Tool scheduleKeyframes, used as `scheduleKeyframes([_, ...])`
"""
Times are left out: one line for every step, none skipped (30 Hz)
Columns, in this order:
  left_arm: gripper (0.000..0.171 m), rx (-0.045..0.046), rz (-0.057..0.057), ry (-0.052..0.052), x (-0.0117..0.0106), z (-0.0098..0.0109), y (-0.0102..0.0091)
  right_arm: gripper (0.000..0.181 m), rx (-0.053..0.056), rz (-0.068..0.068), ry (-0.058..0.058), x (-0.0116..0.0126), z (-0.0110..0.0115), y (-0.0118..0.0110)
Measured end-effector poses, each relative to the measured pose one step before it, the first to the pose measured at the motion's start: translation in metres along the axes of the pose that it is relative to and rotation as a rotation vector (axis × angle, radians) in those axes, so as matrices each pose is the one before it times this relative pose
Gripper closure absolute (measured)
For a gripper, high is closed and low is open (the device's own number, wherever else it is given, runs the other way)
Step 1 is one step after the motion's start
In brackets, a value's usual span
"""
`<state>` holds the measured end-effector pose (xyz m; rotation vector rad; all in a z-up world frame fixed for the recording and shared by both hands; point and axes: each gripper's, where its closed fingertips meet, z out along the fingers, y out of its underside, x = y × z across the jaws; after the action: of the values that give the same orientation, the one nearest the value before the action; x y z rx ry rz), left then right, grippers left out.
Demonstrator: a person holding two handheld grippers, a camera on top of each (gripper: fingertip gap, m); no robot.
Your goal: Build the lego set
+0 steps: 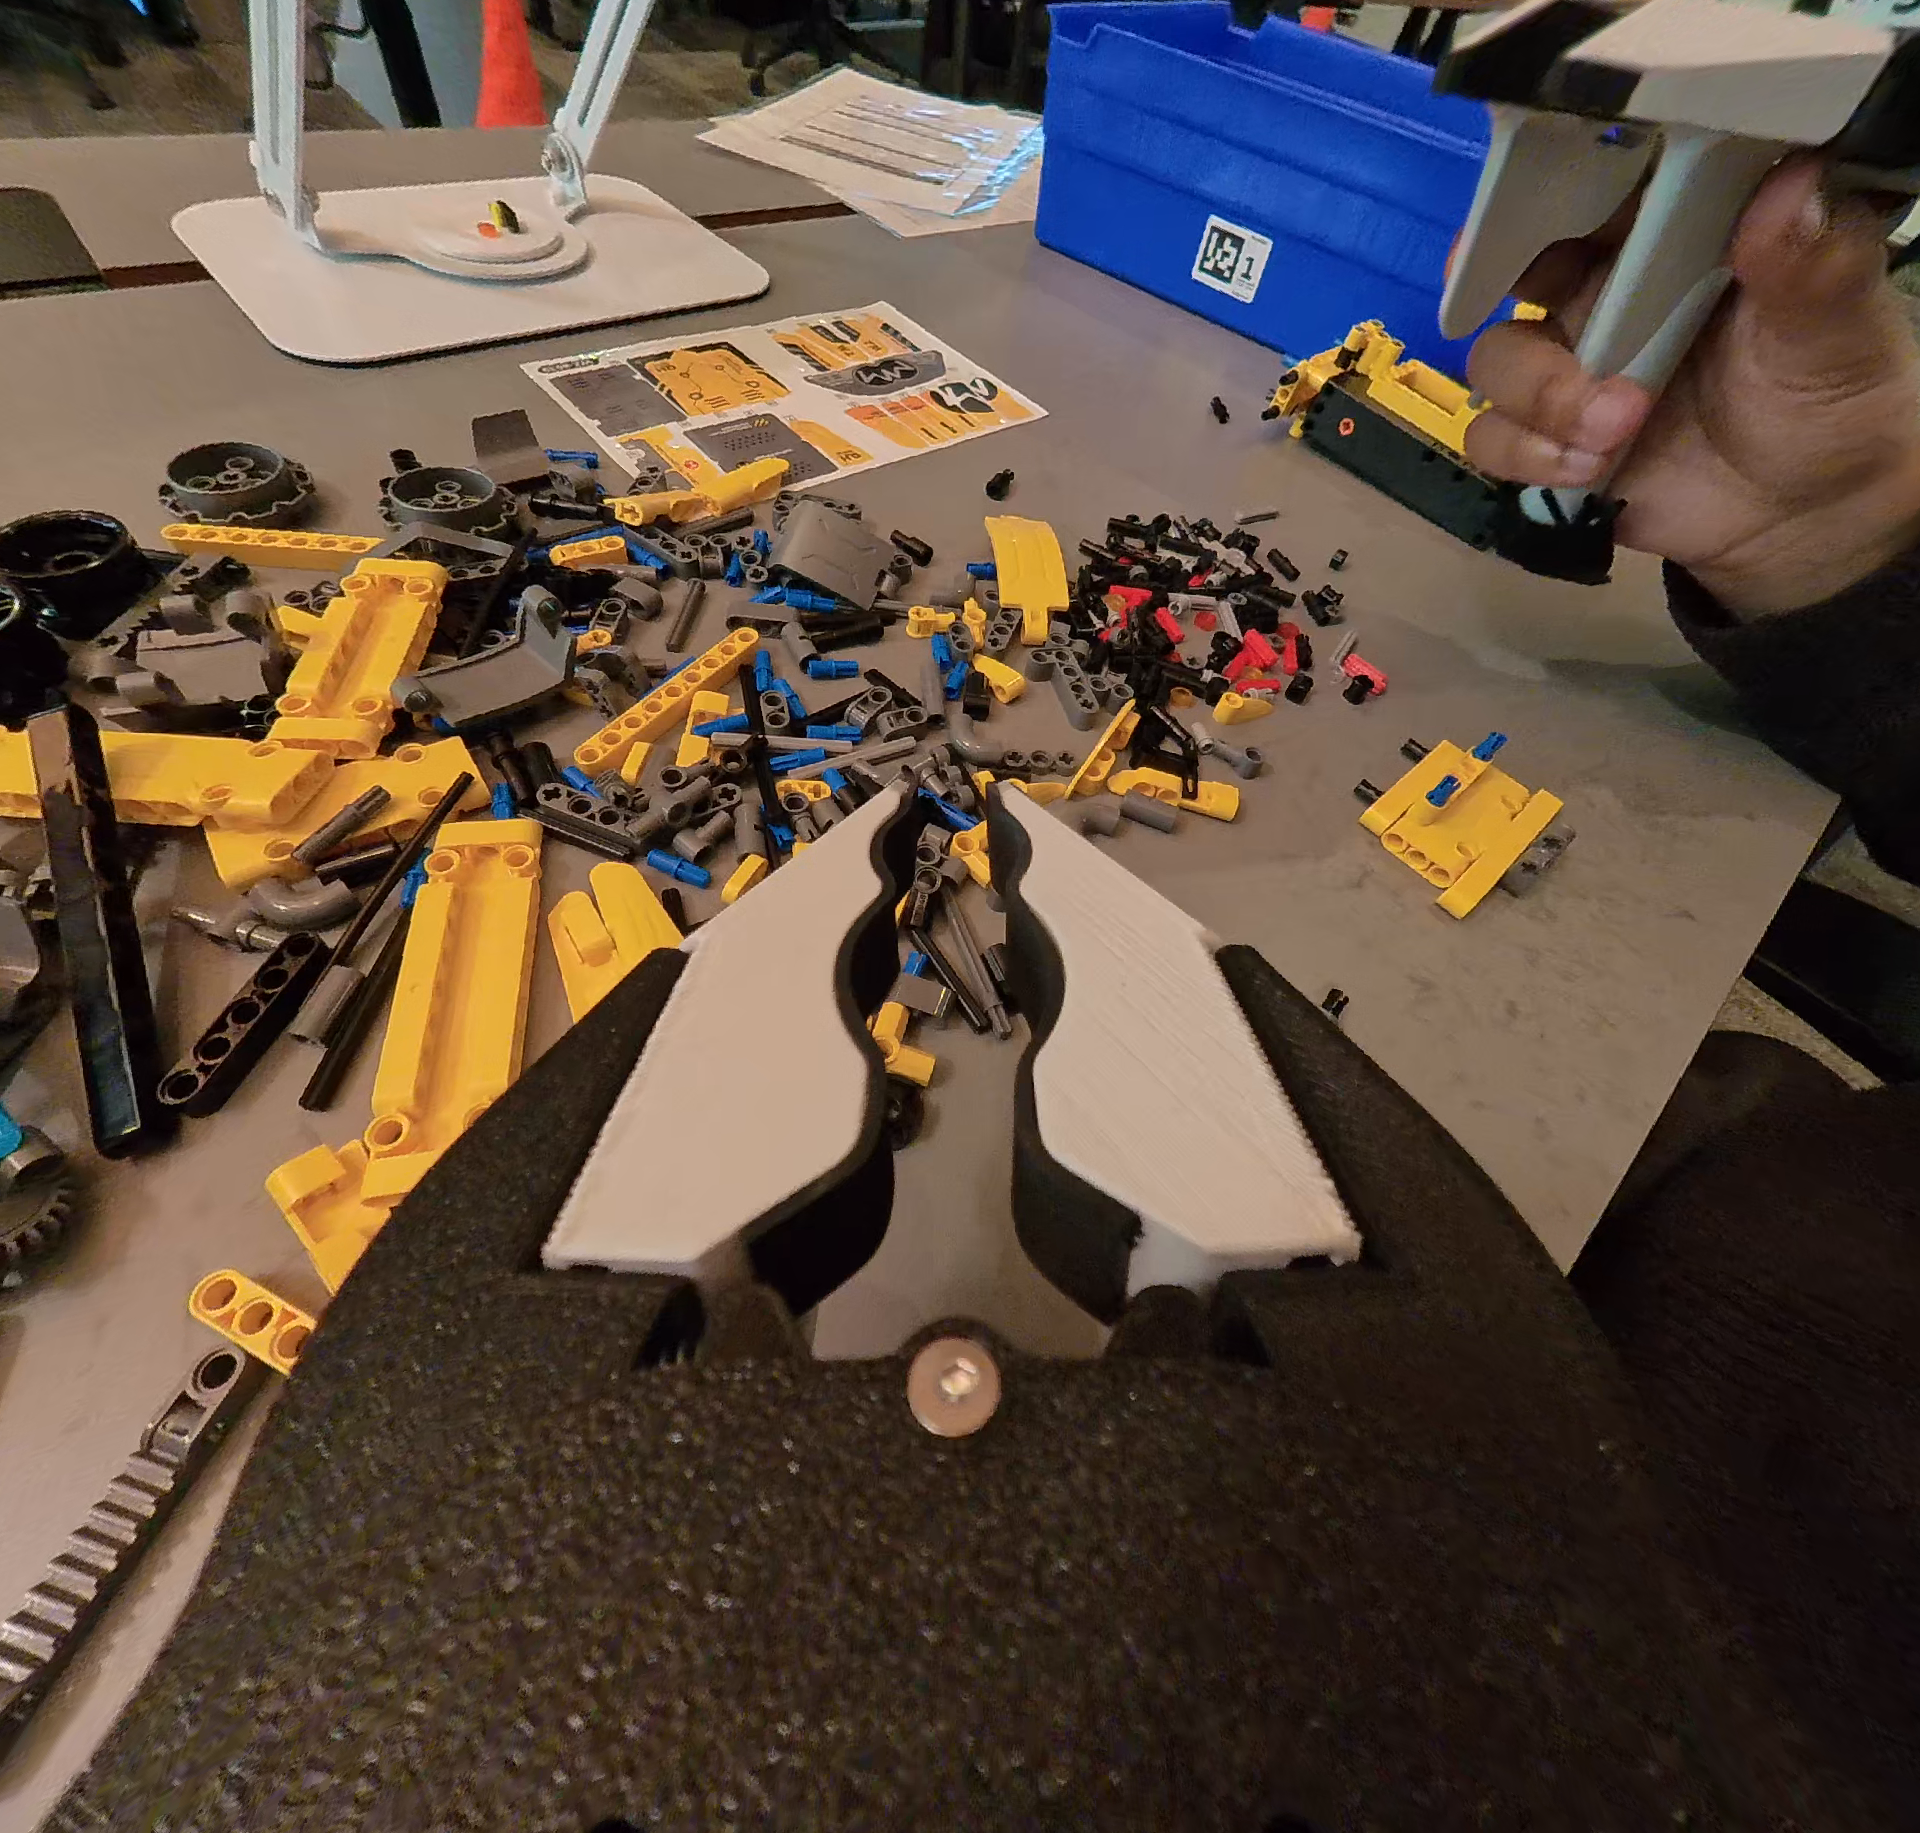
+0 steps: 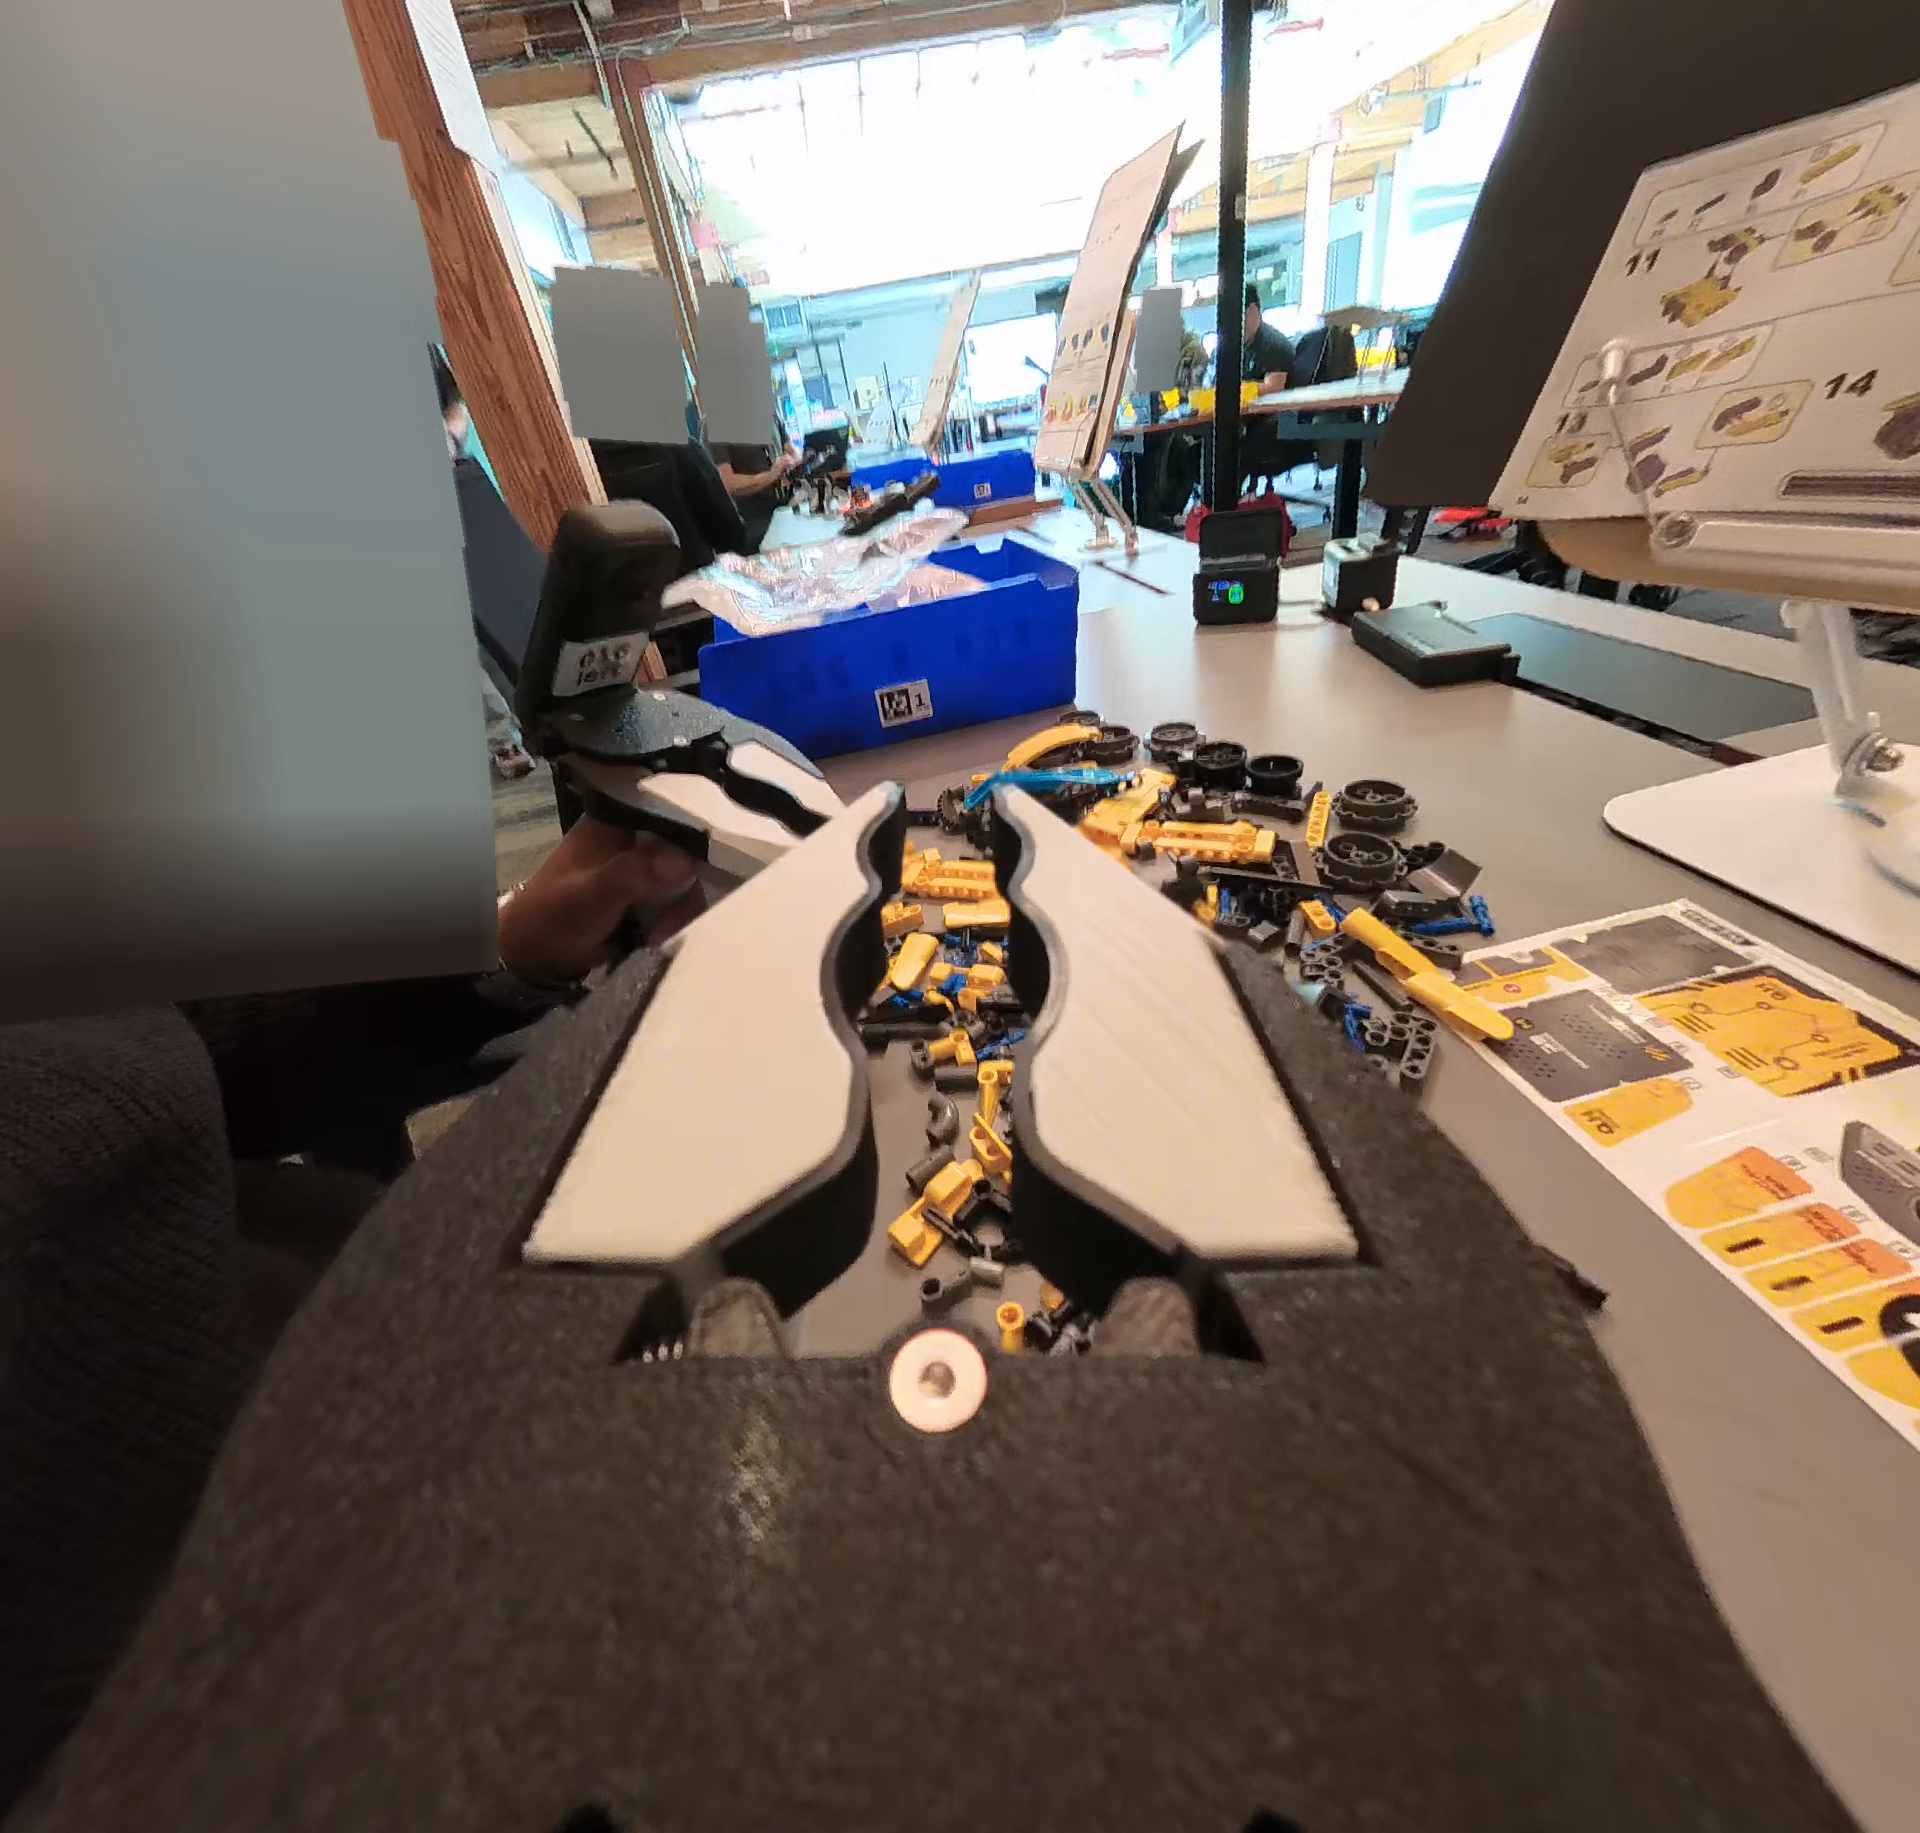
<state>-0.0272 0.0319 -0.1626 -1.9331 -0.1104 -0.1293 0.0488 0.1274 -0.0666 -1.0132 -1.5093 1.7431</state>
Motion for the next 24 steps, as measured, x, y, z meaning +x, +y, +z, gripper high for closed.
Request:
scheduleKeyframes([0.16,-0.00095,0.0014,-0.0012,0.00003,0.00013,0.0001,0.17,-0.018,-0.0069,-0.0001,-0.00024,0.0013,0.00348])
scheduleKeyframes([0.16,-0.00111,0.0014,-0.0011,-0.00006,0.00012,0.00011,0.181,-0.0262,-0.0158,-0.0027,-0.00111,0.00153,0.00465])
scheduleKeyframes([0.16,-0.00109,0.0017,-0.001,0.00014,0.00012,0.00013,0.181,-0.0322,-0.0228,0.0083,-0.00004,0.00182,0.00537])
scheduleKeyframes([0.16,-0.00071,0.002,-0.0015,0.00005,0.00006,0.00012,0.181,-0.0391,-0.0314,0.0284,0.00247,0.00212,0.00622])
scheduleKeyframes([0.16,-0.00027,0.0022,-0.001,0.00011,-0.00004,0.0,0.181,-0.0464,-0.0405,0.0352,0.00318,0.00251,0.00764])
scheduleKeyframes([0.16,0.00044,0.0023,-0.0011,0.00009,0.00004,-0.00001,0.181,-0.0522,-0.0429,0.0304,0.00217,0.00297,0.00837])
scheduleKeyframes([0.16,0.00034,0.0021,-0.0014,0.00006,0.0,-0.00009,0.181,-0.0566,-0.0398,0.0317,0.00249,0.00346,0.00916])
scheduleKeyframes([0.16,-0.00123,0.0012,-0.0007,0.00002,0.00011,0.00012,0.181,-0.0604,-0.0389,0.0339,0.00287,0.00358,0.00986])
scheduleKeyframes([0.16,-0.00264,0.0,0.0003,0.00002,0.00035,0.00037,0.181,-0.0593,-0.0404,0.0308,0.00238,0.00345,0.00962])
scheduleKeyframes([0.16,-0.00252,0.0004,0.0004,0.00013,0.00023,0.00031,0.181,-0.052,-0.0421,0.0334,0.00269,0.00304,0.00827])
scheduleKeyframes([0.16,-0.00124,0.0019,-0.0008,0.00015,0.0002,0.00011,0.181,-0.0438,-0.0469,0.0354,0.00267,0.00249,0.00666])
scheduleKeyframes([0.16,0.00018,0.0035,-0.0021,0.00006,-0.0001,-0.00001,0.181,-0.0361,-0.0518,0.0316,0.0016,0.002,0.00528])
scheduleKeyframes([0.16,0.00027,0.0044,-0.0029,0.00019,0.00001,-0.00002,0.181,-0.0268,-0.05,0.0257,0.00061,0.00172,0.00362])
scheduleKeyframes([0.16,-0.00121,0.0045,-0.0028,0.00009,0.00021,0.00015,0.181,-0.0175,-0.0403,0.0182,-0.00047,0.00139,0.00217])
scheduleKeyframes([0.16,-0.00272,0.0042,-0.0022,0.00021,0.00029,0.00028,0.181,-0.0101,-0.0268,0.0096,-0.00116,0.00082,0.00089])
scheduleKeyframes([0.16,-0.00327,0.0039,-0.0015,0.00032,0.00038,0.00041,0.181,-0.0048,-0.0151,0.003,-0.00155,0.00048,0.00017])
scheduleKeyframes([0.16,-0.00332,0.0037,-0.0017,0.0002,0.00037,0.0004,0.181,-0.0003,-0.0067,-0.0004,-0.00132,0.00012,-0.0004])
scheduleKeyframes([0.16,-0.00291,0.0039,-0.0019,0.00016,0.0004,0.00034,0.181,0.0021,-0.0017,-0.0016,-0.00103,-0.00007,-0.00058])
scheduleKeyframes([0.16,-0.00201,0.004,-0.0019,0.00025,0.00028,0.0003,0.181,0.0021,0.0002,-0.0012,-0.00035,-0.00019,-0.00046])
scheduleKeyframes([0.16,-0.00162,0.0038,-0.0018,0.00019,0.00017,0.00017,0.181,0.0018,0.001,0.0006,0.00029,-0.00031,-0.00023])
scheduleKeyframes([0.16,-0.00181,0.0034,-0.0016,0.00015,0.00025,0.00015,0.181,0.0018,0.0022,0.0009,0.00055,-0.00039,-0.00014])
scheduleKeyframes([0.16,-0.00186,0.003,-0.0009,0.00026,0.00019,0.00029,0.181,0.0023,0.0029,-0.0001,0.00061,-0.00033,-0.00021])
scheduleKeyframes([0.16,-0.00191,0.0022,-0.0009,0.00012,0.00028,0.00024,0.181,0.0021,0.0029,-0.0002,0.00035,-0.00037,-0.00019])
scheduleKeyframes([0.16,-0.00213,0.0015,-0.0006,0.00011,0.00026,0.00026,0.181,0.0013,0.002,0.0,0.00026,-0.00027,-0.00013])
